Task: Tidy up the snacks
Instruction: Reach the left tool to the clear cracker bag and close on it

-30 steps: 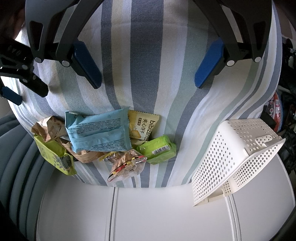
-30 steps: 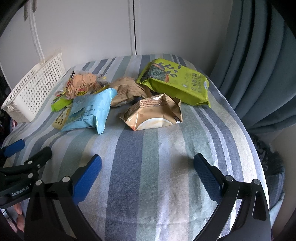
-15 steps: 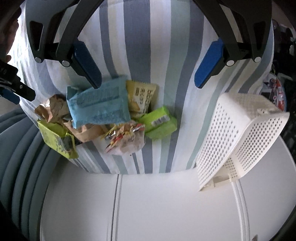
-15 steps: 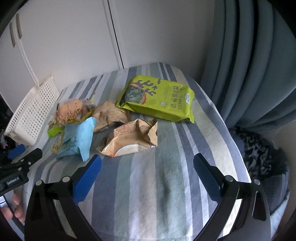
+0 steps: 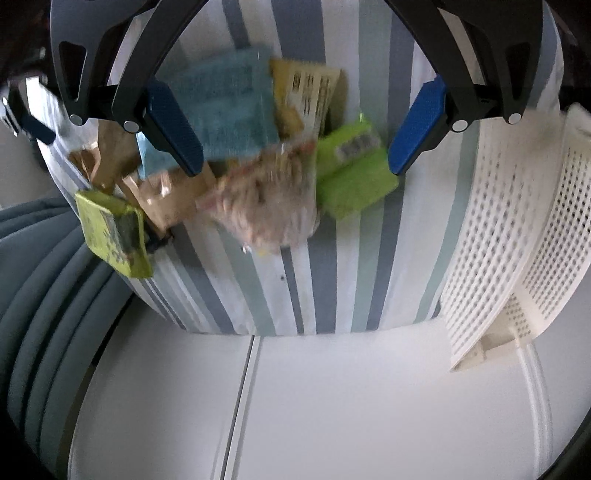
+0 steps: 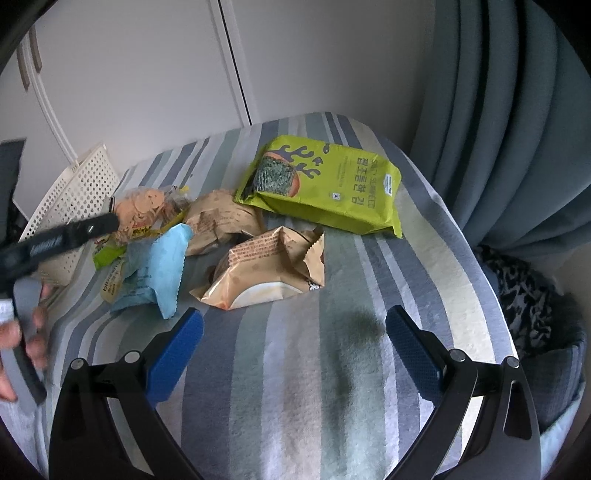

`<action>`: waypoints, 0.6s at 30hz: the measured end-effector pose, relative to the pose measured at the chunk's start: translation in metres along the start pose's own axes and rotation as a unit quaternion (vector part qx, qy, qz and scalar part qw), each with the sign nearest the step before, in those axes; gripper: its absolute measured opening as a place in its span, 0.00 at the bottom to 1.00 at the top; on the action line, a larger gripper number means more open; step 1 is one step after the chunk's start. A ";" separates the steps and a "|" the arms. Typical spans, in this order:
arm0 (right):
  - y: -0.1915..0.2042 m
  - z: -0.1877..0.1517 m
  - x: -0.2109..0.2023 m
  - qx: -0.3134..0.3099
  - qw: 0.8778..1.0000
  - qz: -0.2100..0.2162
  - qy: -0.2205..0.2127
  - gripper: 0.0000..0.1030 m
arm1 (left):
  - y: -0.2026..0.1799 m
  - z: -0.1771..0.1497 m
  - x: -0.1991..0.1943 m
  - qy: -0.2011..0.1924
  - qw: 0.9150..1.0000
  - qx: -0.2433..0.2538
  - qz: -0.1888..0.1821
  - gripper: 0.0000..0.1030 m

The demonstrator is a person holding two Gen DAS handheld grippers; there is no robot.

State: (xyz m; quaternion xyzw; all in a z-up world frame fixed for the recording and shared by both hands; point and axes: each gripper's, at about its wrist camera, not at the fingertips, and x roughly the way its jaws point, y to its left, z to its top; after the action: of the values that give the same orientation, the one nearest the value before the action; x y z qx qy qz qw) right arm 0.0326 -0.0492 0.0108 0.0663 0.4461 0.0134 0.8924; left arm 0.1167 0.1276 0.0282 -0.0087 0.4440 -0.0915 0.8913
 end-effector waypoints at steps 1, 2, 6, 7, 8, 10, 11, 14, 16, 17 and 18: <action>0.000 -0.001 0.001 0.001 1.000 0.001 0.001 0.95 | -0.001 0.003 0.004 0.001 1.000 0.001 0.000 0.98; -0.001 -0.001 0.001 0.000 1.000 0.001 -0.001 0.95 | -0.002 0.006 0.007 0.001 1.000 0.002 -0.001 0.98; 0.001 -0.002 0.001 -0.004 1.000 0.000 -0.003 0.95 | -0.006 0.014 0.028 0.014 1.000 0.005 -0.001 0.88; 0.001 -0.001 0.002 -0.005 1.000 0.000 -0.003 0.95 | -0.007 0.016 0.034 0.019 1.000 0.005 -0.002 0.80; 0.001 -0.002 0.002 -0.006 1.000 0.000 -0.003 0.95 | -0.007 0.017 0.040 0.026 1.000 0.002 -0.012 0.72; 0.001 -0.002 0.001 -0.008 1.000 0.000 -0.004 0.95 | -0.008 0.018 0.043 0.017 1.000 0.000 -0.009 0.67; 0.001 -0.003 0.001 -0.009 1.000 0.000 -0.005 0.95 | -0.010 0.018 0.043 0.013 1.000 0.001 -0.010 0.60; 0.000 -0.003 0.001 -0.011 1.000 -0.001 -0.006 0.95 | -0.013 0.017 0.042 0.009 1.000 0.002 -0.015 0.58; 0.000 -0.002 0.002 -0.008 1.000 0.001 -0.007 0.95 | -0.016 0.019 0.042 0.005 1.000 0.002 -0.018 0.57; -0.001 -0.001 0.002 -0.006 1.000 0.003 -0.007 0.95 | -0.015 0.019 0.036 0.002 1.000 0.001 -0.020 0.56; -0.001 0.000 0.002 -0.005 1.000 0.004 -0.007 0.95 | -0.011 0.018 0.030 -0.001 1.000 -0.001 -0.023 0.56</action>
State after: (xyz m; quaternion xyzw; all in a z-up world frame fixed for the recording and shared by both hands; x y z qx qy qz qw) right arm 0.0339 -0.0502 0.0088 0.0634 0.4394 0.0189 0.8958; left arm 0.1467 0.1106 0.0168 -0.0199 0.4426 -0.1116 0.8895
